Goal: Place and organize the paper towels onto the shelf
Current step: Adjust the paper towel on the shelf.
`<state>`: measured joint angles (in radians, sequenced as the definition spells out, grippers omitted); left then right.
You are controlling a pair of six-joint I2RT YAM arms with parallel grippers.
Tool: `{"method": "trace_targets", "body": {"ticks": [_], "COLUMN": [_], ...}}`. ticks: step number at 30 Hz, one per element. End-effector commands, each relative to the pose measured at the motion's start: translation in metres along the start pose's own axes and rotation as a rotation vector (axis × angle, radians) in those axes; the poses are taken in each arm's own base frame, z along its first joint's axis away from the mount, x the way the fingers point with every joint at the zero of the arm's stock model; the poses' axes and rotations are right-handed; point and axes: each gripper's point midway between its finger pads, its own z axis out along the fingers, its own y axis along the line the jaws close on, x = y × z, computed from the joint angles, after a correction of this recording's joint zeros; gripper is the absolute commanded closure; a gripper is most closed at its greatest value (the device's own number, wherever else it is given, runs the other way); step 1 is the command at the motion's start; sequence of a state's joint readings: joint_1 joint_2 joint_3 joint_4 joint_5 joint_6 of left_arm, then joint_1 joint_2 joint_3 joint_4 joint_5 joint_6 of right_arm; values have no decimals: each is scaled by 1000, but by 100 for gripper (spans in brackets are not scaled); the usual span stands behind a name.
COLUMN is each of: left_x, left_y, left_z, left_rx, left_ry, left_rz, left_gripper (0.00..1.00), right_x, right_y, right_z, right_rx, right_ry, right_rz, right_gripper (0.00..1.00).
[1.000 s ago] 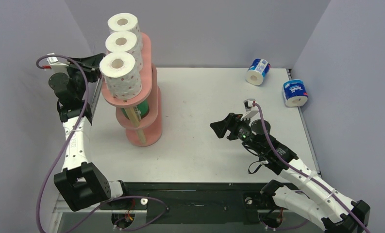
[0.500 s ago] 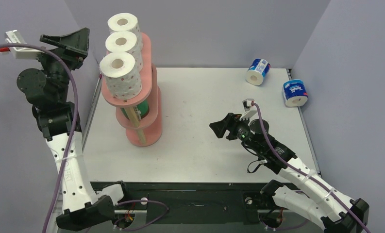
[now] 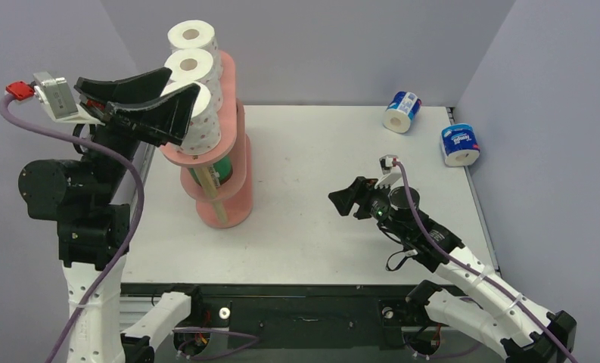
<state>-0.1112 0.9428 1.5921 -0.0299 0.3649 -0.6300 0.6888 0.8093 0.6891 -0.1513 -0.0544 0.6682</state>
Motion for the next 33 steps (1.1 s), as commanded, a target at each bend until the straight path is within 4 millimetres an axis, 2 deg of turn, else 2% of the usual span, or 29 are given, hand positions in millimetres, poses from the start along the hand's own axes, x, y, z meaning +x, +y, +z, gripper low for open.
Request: {"method": "trace_targets", "body": {"ticks": [1,4,6,10,14,15,17,18,25,30,33], "left_x": [17,26,33,41,62,75,88,94,109,125,127], "left_y": [-36,-39,-30,8,43,52,66,72,97,115,116], "left_z": [-15,-28,-41,-77,-112,-117,-127,-131,-134,-128,-121], "left_rx": [170,164,97,-149,-341,-370,-424,-446,-520,-551,-534], "left_ry": [100,152,180,187,236,263,288,298,321,330,316], "left_rz": [33,35,69,138,150,148,152,157,200,211,212], "left_gripper": [18,18,18,18,16,15,4,2,4,4,4], "right_x": [-19,-19,-20,-17,-12,-11,-10,-10,-7,-5,-4], "right_y": [5,2,-3,-8,-12,-12,-11,-10,-12,-15,-16], "right_z": [-10,-12,-14,-16,-13,-11,-10,-9,-6,-3,-3], "right_rx": [3,14,30,43,50,50,47,46,49,55,58], "right_ry": [-67,-80,-97,-113,-102,-97,-91,-89,-82,-78,-74], "right_rz": [-21,-15,-7,9,11,10,8,7,-1,-10,-20], "right_gripper": [33,33,33,33,33,33,33,33,34,34,33]}}
